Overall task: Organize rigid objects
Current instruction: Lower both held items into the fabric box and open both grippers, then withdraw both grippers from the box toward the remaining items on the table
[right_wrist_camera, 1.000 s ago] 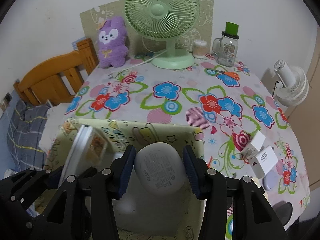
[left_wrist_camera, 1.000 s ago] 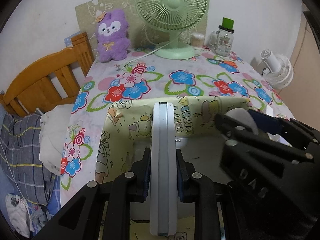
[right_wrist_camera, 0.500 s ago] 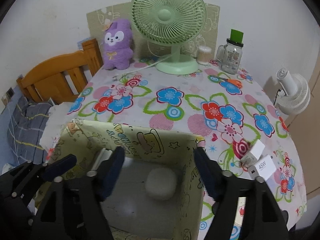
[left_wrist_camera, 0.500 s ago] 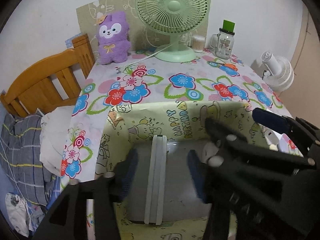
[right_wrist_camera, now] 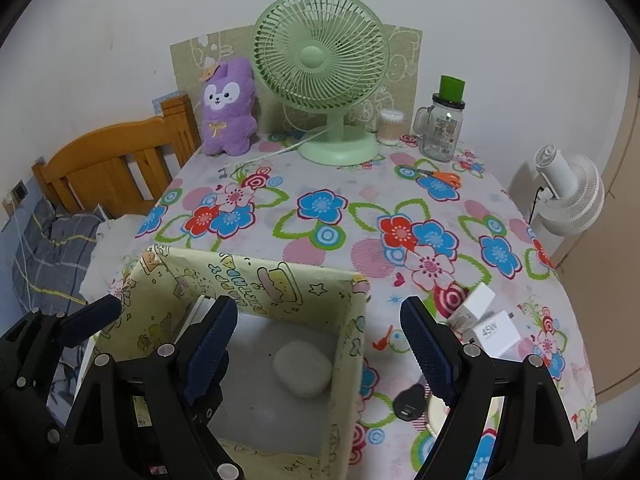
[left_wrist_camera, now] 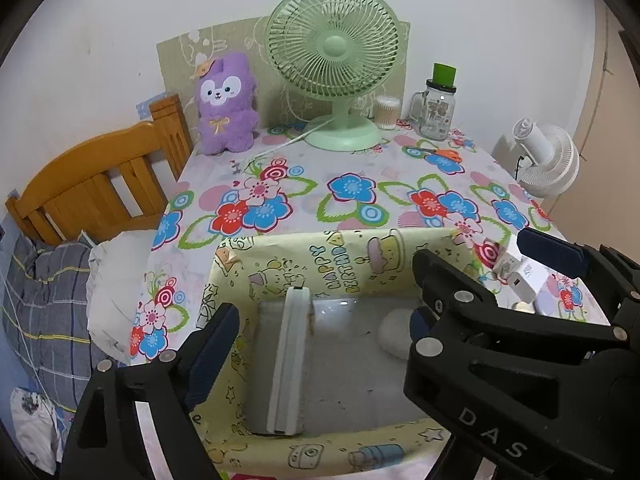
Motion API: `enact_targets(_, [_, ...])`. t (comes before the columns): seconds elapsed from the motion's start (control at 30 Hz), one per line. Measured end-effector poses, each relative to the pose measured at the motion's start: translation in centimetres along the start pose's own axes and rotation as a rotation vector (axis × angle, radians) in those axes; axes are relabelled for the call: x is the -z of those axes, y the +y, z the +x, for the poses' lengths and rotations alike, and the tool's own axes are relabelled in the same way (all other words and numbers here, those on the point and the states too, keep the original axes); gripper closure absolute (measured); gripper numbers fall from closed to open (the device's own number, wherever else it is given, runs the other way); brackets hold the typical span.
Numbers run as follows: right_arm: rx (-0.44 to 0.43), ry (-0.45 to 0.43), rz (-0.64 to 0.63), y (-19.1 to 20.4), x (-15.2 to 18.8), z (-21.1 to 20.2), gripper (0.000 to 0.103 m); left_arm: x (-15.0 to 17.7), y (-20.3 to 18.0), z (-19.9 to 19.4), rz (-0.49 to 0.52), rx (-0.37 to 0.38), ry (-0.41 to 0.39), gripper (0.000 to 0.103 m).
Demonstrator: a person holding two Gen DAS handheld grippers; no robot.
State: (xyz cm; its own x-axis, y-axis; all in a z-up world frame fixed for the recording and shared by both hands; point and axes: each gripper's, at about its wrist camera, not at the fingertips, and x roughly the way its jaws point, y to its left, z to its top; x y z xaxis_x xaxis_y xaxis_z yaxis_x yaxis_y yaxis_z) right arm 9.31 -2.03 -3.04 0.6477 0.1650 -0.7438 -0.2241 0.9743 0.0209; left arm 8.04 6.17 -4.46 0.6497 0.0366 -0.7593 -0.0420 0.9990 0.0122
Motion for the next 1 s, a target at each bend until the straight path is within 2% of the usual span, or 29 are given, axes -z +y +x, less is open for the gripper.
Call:
enact_targets(0.5, [0.007,-0.045,0.013,-2.2,0.2,-3.1,0.016,-0.2,-2.7,-2.4,0.018,0.006,-0.044,0.008])
enact_targets(1.0, [0.021,-0.091,0.029,-4.9,0.5,-5.8,0.010,-0.4,-5.7,-4.3,0.031,0.014,-0.087,0.003])
